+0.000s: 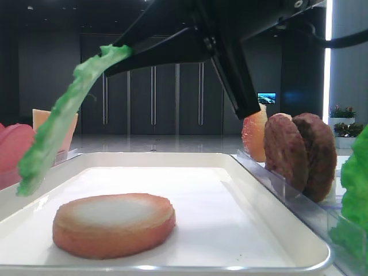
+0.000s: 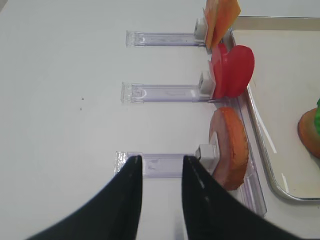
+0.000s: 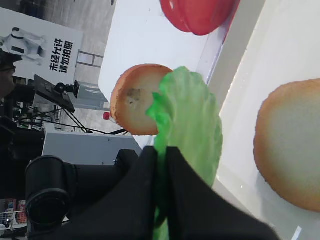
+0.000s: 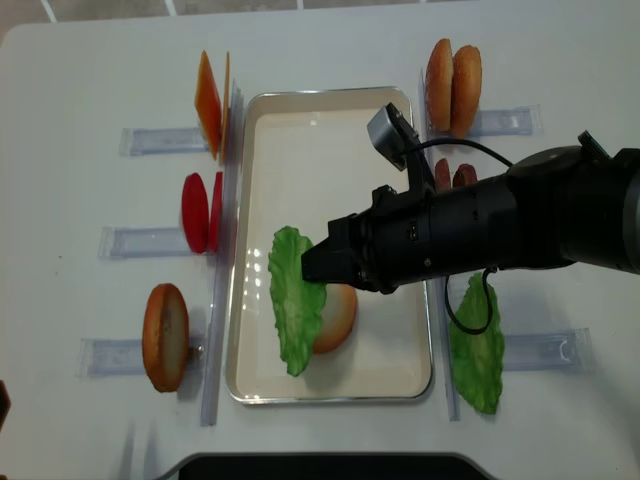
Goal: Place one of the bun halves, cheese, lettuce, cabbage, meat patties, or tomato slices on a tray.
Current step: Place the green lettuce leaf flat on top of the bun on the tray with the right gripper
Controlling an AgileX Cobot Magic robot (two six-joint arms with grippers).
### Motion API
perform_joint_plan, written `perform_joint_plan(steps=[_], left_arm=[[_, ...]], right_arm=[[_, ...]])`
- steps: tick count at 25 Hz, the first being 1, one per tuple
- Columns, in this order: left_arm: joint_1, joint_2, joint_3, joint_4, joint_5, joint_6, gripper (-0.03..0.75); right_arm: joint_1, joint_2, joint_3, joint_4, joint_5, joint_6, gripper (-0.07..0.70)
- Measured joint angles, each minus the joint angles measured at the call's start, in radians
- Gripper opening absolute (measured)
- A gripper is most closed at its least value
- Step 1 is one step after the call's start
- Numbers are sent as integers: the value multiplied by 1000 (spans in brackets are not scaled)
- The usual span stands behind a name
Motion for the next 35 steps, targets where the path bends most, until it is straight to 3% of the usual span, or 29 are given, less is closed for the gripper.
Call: perform_joint_plan(steps=[17,35], left_arm=[[0,0,0,0,0,0,211],[0,0,0,0,0,0,211]], right_arm=[[-27,100,34,1,22,-47,13],[-30,138,-38,1,21,-50,13]])
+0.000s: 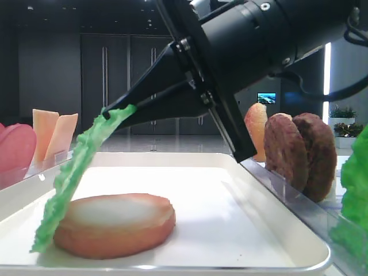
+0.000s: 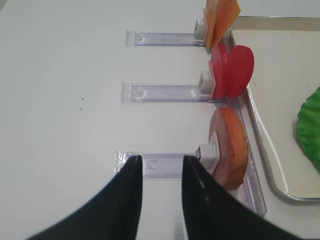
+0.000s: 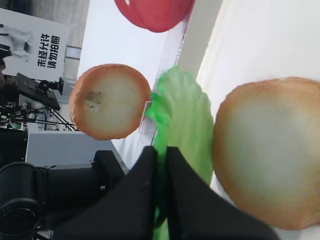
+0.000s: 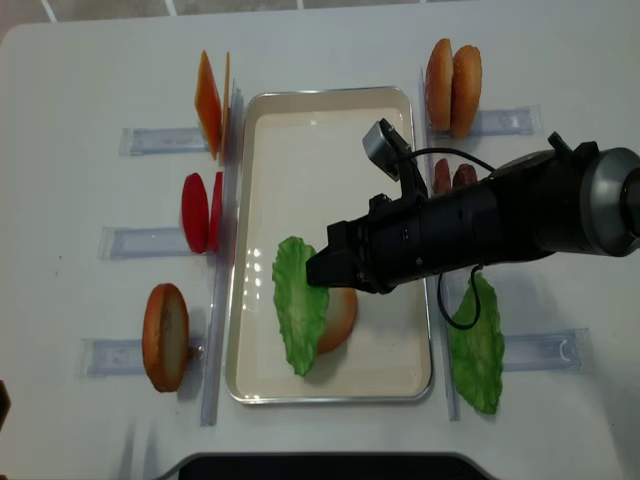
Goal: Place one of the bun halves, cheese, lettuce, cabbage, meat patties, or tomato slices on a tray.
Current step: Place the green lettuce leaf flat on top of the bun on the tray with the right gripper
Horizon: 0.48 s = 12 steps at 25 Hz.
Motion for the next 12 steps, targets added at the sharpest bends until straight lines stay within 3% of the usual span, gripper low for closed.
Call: perform_joint_plan(steps=[12], left_arm=[[0,0,0,0,0,0,211]], right_arm=[[-14,4,0,0,-3,-30,13]])
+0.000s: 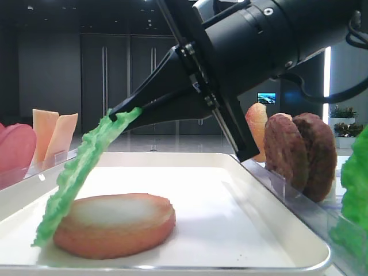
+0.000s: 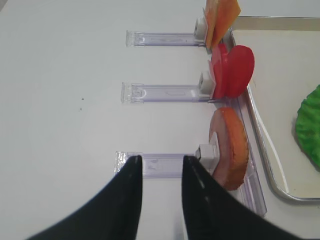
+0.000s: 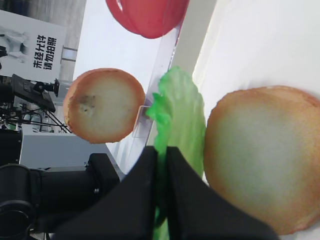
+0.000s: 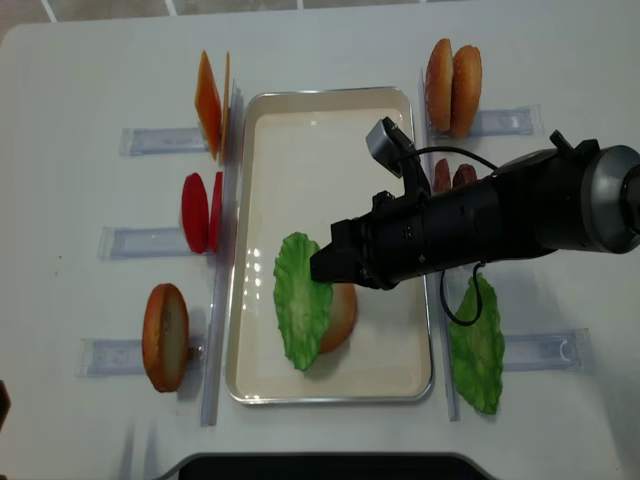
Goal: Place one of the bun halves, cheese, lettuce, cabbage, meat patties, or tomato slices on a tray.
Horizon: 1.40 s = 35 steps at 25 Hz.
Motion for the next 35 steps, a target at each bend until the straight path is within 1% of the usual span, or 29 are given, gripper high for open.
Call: perform_joint_plan(steps=[2,4,7,10,12,15,20,23,30,32,34,35], left_arm=[[0,0,0,0,0,0,211],[0,0,0,0,0,0,211],[0,0,0,0,0,0,211],[0,0,0,0,0,0,211],[0,0,0,0,0,0,211],[0,0,0,0,0,0,211],[0,0,0,0,0,0,211],[0,0,0,0,0,0,211],[0,0,0,0,0,0,210],[0,0,0,0,0,0,209],[0,0,0,0,0,0,209],[0,0,0,0,0,0,209]], right_arm=[[0,1,0,0,0,-6,19],[0,1,0,0,0,-18,45],[0,1,0,0,0,-23,143],[0,1,0,0,-4,-23,264],[0,1,0,0,-16,-24,299],[0,0,0,-2,-43,-26,316],[0,-51,0,-40,-135,-28,320],[0,-78,0,-67,-173,-28,320],[0,-137,0,-187,-273,-12,321],[0,-175,0,-258,-299,32,321],[0,-231,0,-386,-330,117,321],[0,-263,0,-458,-339,185,321]])
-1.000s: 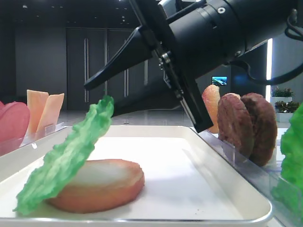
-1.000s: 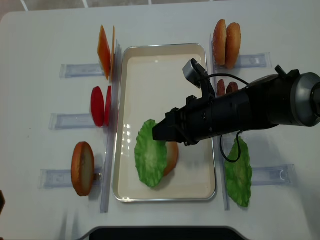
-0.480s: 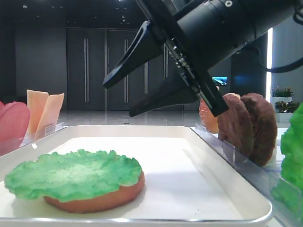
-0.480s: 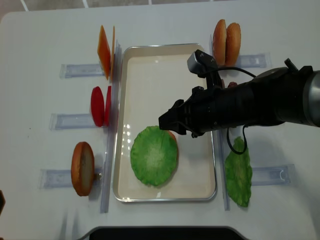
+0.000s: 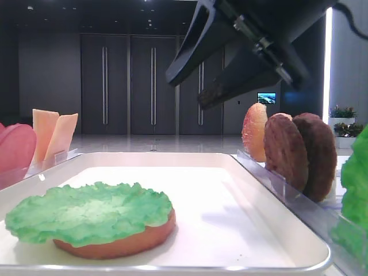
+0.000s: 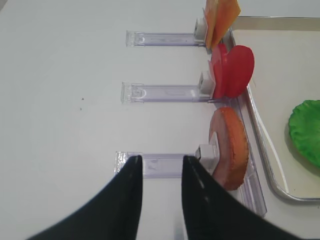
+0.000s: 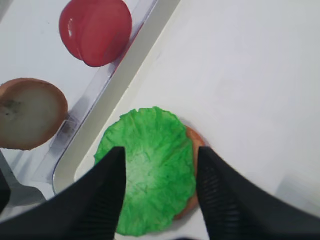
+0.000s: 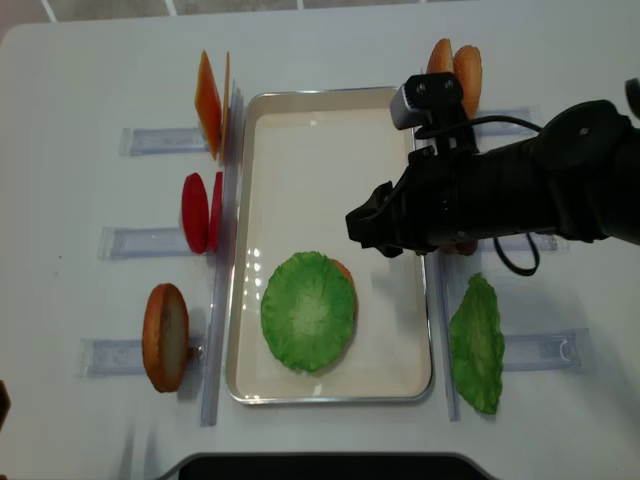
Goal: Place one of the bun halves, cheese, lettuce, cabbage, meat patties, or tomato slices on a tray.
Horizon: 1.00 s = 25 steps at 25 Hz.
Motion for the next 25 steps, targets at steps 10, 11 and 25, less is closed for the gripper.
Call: perform_joint_plan(steps=[10,11,25], left_arm=[[0,0,0,0,0,0,209],[0,0,0,0,0,0,209],[0,0,0,0,0,0,209]], right_arm=[[-147,-319,0,-985,236,850,321],[-191,-341,0,-1048,295,895,321],[-594,-955,11,-1332,665,1030,295]])
